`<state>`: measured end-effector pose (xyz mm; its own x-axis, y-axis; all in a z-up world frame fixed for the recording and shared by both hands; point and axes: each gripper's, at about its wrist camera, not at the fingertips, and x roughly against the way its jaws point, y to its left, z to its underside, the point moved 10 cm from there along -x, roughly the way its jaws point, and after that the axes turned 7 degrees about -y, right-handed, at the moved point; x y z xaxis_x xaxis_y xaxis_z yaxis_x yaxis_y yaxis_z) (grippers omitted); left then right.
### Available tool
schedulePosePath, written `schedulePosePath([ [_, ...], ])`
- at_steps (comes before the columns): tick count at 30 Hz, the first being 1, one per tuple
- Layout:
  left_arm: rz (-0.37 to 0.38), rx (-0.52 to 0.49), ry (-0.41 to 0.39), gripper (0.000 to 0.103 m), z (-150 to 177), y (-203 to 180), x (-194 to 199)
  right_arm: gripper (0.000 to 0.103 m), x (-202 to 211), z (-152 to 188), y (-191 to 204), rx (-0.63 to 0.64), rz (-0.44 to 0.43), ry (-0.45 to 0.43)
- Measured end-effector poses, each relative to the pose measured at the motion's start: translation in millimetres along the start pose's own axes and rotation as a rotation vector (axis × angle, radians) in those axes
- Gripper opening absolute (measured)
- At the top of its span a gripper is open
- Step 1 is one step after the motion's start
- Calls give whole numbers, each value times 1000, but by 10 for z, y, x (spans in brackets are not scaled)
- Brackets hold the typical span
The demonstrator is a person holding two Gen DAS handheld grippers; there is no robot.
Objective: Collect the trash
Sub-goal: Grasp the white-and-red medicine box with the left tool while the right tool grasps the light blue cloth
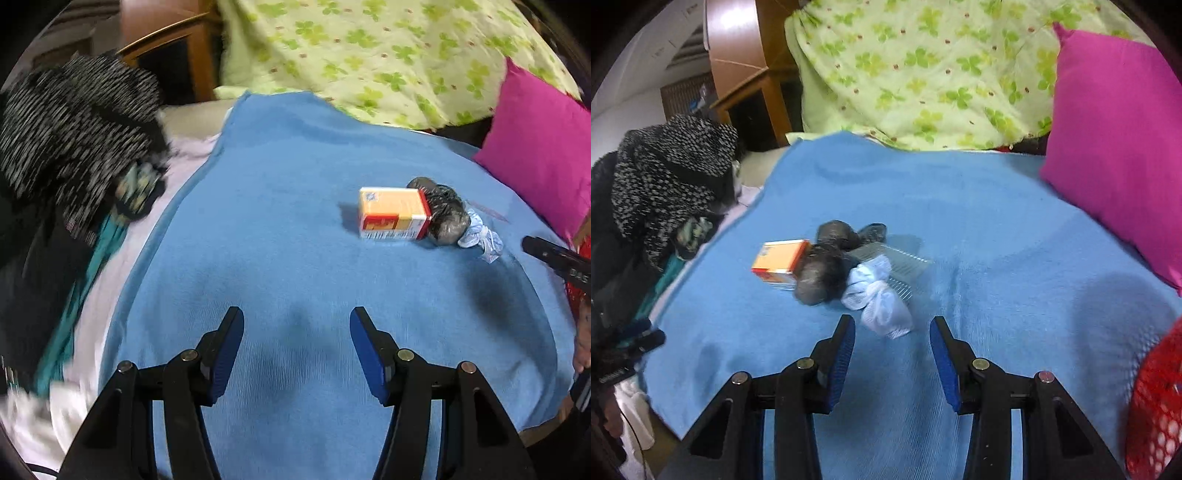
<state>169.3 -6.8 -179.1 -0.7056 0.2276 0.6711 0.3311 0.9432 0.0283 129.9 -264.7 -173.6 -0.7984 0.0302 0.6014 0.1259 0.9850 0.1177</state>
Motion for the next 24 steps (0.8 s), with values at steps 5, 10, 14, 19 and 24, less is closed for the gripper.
schedulePosePath([
  [5,143,-147,-50,61,-490,-335,-358,46,-362,-32,-64,-6,-30,36],
  [10,320,-342,-55,71,-777,-775,-689,46,-609,-66,-2,6,-64,53],
  [14,389,-422,-29,71,-876,-937,-942,46,-684,-70,48,19,-86,66],
  [19,508,-462,20,72,-899,-1078,-1164,47,-654,-95,84,1,-128,78],
  [24,592,-512,75,74,-775,-1210,-1258,48,-683,-75,155,32,-154,90],
])
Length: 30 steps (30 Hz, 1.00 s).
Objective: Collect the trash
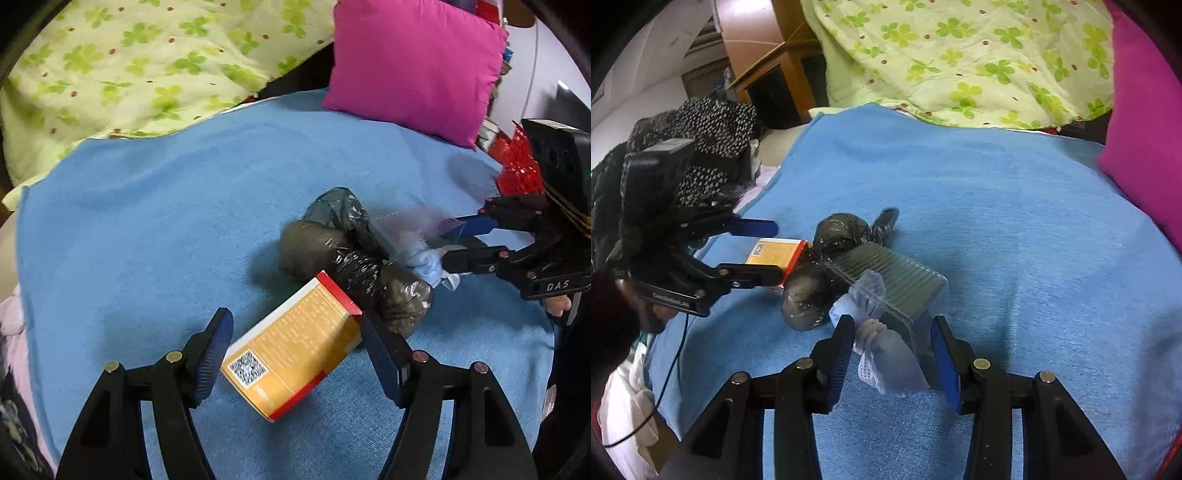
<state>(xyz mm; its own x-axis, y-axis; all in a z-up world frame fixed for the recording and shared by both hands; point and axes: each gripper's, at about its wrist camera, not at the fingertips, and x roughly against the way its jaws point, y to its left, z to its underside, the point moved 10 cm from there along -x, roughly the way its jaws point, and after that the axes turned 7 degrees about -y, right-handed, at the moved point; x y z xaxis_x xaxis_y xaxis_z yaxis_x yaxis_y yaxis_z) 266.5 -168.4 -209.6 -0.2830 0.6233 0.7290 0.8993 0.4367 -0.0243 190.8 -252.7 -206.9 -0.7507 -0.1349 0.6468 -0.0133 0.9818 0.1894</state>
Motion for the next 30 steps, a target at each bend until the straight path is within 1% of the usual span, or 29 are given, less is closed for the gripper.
schedulePosePath([
  [3,28,0,11,75,23,-21,-12,54,-37,0,36,-2,-22,9],
  [4,37,5,16,75,47,-28,-7,58,-47,1,53,-5,-39,17],
  [6,39,-9,26,75,109,-67,27,59,-66,10,75,-19,-67,32],
  [8,28,-40,21,75,142,-119,73,59,-93,30,63,-41,-76,42],
  [11,11,-41,11,76,195,-137,130,59,-141,103,63,-52,-77,73],
  [12,7,-40,7,76,182,-136,122,57,-154,119,67,-51,-75,78],
  [13,5,-37,0,76,178,-151,143,53,-159,130,79,-53,-78,80],
  [14,1,-34,-5,76,188,-160,167,43,-159,129,82,-56,-79,76],
  [15,-6,-31,-9,76,192,-163,180,39,-150,121,82,-60,-72,69],
  [16,-18,-27,-13,76,203,-167,192,37,-139,120,80,-62,-70,66],
  [17,-29,-28,-14,76,215,-171,198,32,-119,114,81,-64,-71,61],
  [21,-68,-59,-8,76,285,-237,204,31,-36,116,135,-37,-71,50],
  [25,-97,-15,-17,76,266,-280,210,31,82,124,142,-26,-64,41],
  [26,-99,-5,-23,73,257,-293,219,31,119,122,134,-29,-62,37],
  [27,-104,4,-27,67,247,-300,228,31,162,117,126,-33,-61,32],
  [29,-112,23,-33,64,234,-324,263,31,225,105,118,-39,-57,24],
  [30,-110,30,-36,64,229,-338,283,31,274,112,95,-42,-48,20],
])
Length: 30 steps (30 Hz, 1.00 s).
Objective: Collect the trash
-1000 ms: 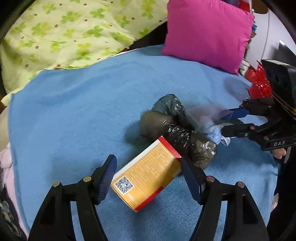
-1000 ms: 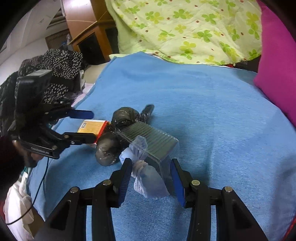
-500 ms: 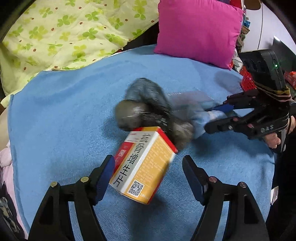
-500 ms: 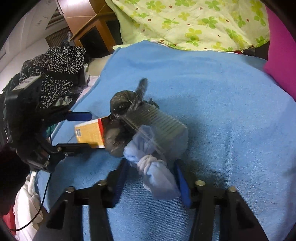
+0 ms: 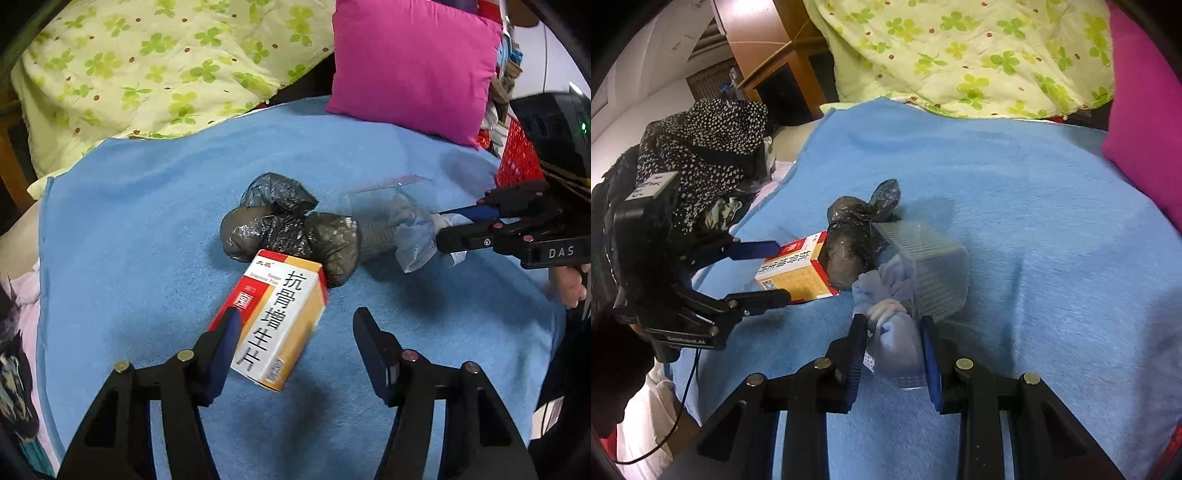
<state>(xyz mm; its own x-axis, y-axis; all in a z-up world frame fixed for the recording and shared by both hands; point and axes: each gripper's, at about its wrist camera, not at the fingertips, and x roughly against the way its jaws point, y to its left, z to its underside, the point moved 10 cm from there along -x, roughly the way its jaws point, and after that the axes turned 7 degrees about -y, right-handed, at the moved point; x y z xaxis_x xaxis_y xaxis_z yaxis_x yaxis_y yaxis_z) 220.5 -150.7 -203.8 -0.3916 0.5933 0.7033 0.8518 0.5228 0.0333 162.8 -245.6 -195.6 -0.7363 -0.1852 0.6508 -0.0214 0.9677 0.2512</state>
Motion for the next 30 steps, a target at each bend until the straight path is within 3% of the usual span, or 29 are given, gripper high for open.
schedulePosePath([
  [6,-59,-21,15,64,-28,133,72,31,166,113,-155,-16,35,30],
  [12,-31,23,60,74,26,240,-150,31,197,235,-261,-72,-23,94],
  [16,-14,59,21,76,7,256,-186,32,194,293,-278,-157,-105,151],
  [19,-7,70,12,76,-15,227,-184,36,230,282,-291,-167,-113,140],
  [23,0,69,1,59,-35,136,-123,49,283,295,-227,-185,-152,142],
  [26,22,76,-2,48,-34,18,-42,49,339,337,-71,-141,-206,155],
  [30,33,53,9,46,8,-170,70,49,454,396,100,-101,-257,156],
])
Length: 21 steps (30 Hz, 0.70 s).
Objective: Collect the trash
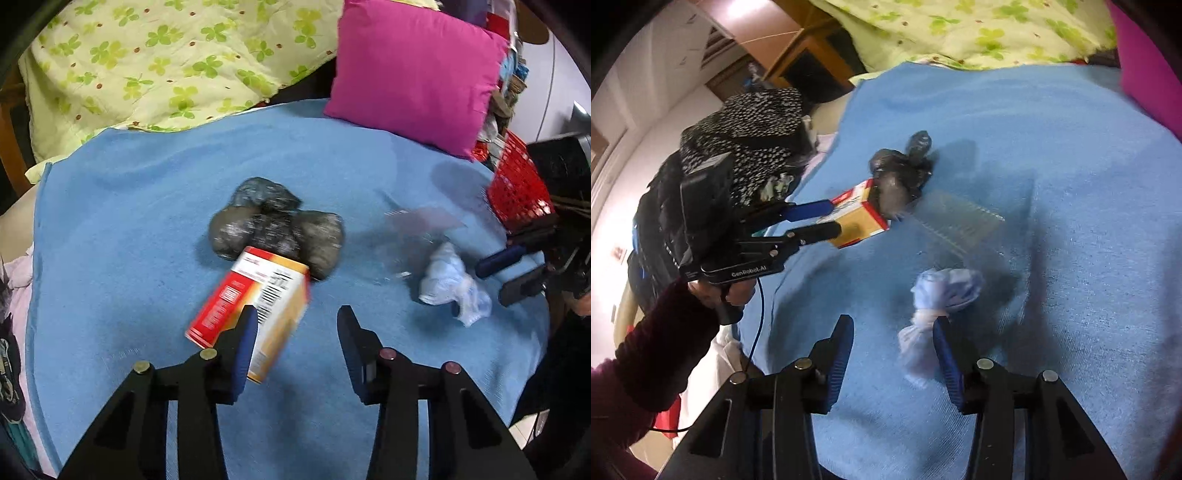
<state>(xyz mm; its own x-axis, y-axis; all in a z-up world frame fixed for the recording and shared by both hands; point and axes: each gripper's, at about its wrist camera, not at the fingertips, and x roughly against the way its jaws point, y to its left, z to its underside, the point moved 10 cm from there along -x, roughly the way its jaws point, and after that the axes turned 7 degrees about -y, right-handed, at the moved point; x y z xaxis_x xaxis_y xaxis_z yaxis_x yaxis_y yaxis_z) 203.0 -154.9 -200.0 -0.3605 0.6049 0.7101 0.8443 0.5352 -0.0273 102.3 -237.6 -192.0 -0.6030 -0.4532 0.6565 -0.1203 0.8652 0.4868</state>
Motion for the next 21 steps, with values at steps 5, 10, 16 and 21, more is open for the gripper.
schedulePosePath([
  [5,-59,-6,-12,48,-14,20,168,49,113,-30,-158,-34,68,-39],
  [10,-131,2,-7,66,-117,265,100,49,48,-63,-287,-49,131,-35],
  [16,-94,63,54,67,-42,413,-257,44,-162,-42,-346,-28,195,-10],
  [21,-91,64,28,68,-3,426,-299,32,-273,8,-363,-1,231,0],
])
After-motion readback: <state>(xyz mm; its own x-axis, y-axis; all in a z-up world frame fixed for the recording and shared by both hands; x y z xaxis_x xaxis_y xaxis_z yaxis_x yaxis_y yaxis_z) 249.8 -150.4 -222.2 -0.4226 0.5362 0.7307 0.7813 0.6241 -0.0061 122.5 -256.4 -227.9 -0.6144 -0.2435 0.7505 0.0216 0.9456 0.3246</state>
